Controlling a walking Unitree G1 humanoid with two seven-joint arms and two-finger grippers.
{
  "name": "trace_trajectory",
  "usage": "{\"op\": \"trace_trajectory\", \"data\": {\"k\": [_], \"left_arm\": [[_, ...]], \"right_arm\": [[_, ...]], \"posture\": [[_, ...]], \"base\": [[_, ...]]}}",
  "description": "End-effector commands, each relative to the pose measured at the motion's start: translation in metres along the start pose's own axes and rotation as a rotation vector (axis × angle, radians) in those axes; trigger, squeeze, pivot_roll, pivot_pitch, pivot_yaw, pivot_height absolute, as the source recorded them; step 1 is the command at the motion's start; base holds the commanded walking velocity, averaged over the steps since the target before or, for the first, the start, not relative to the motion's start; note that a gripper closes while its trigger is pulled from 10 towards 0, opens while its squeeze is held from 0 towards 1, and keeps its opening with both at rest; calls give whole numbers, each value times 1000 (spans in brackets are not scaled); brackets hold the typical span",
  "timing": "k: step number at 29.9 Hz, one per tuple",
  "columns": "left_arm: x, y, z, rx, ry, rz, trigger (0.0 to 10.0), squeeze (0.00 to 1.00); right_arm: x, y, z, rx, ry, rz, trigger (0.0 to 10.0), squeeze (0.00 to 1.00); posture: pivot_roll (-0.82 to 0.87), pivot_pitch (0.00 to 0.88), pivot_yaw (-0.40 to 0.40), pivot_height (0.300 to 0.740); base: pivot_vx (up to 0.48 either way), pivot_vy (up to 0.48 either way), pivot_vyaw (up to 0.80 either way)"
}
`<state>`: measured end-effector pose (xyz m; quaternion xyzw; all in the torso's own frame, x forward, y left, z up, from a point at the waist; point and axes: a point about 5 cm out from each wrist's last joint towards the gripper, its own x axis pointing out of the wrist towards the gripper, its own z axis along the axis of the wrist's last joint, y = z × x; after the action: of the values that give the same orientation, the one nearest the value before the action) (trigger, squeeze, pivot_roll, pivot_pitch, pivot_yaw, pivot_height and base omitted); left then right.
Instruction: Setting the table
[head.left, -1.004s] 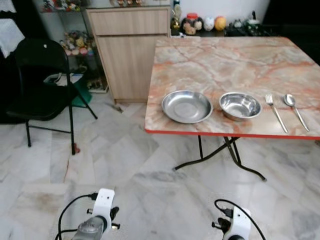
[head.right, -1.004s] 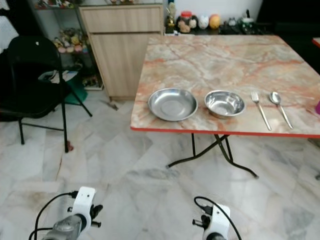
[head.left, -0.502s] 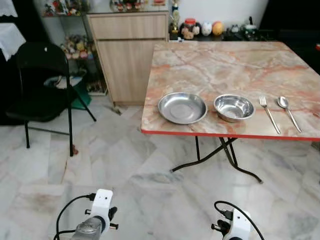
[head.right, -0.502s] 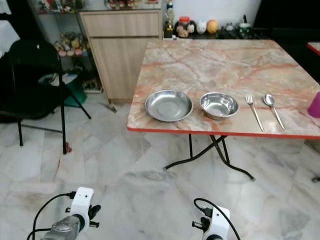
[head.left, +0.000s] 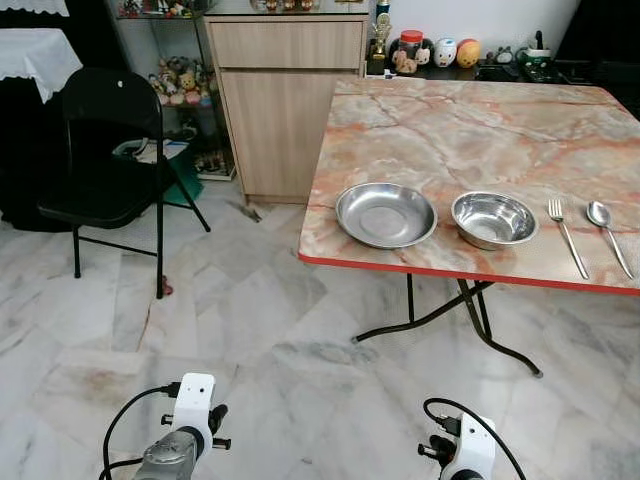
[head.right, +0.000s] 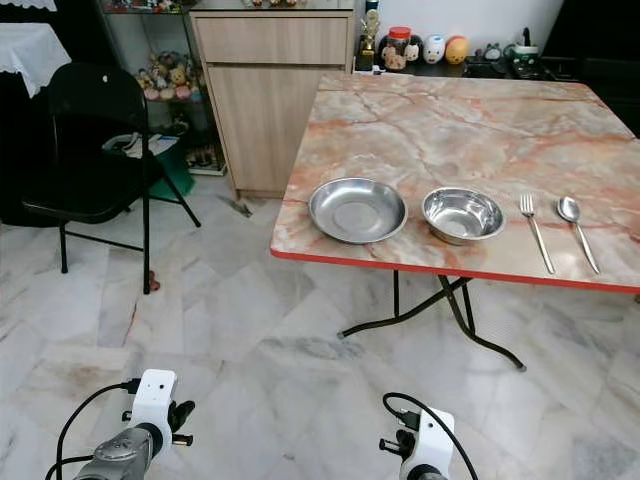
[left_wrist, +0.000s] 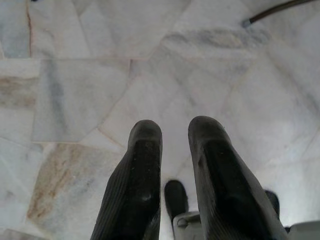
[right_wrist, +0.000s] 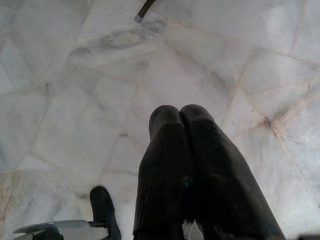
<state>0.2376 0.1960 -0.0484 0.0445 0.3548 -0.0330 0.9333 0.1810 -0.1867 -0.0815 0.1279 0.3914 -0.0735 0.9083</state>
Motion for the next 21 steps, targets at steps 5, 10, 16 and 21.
{"op": "trace_trajectory", "data": {"k": [5,10,16,21], "left_arm": [[-2,-1,-9,9,35,5,10000,0],[-3,-1,-11,-3,39,6,10000,0],[-3,4,-8,-28,11,15,10000,0],[-3,4,-7,-46,0,15,10000,0]], "right_arm": [[-3,-6,-8,-4,40,-14,10000,0],[-3,-8,-10,-7,52,-19,10000,0],[-3,-7,-10,-11,58,-16,10000,0],[-3,-4,-12,-15,66,-12,10000,0]], "posture": [[46,0,-23,740],[49,0,-27,740],[52,0,-29,740],[54,0,-32,740]], "base": [[0,-437,0],[0,-50,0],[0,0,0],[0,0,0]]}}
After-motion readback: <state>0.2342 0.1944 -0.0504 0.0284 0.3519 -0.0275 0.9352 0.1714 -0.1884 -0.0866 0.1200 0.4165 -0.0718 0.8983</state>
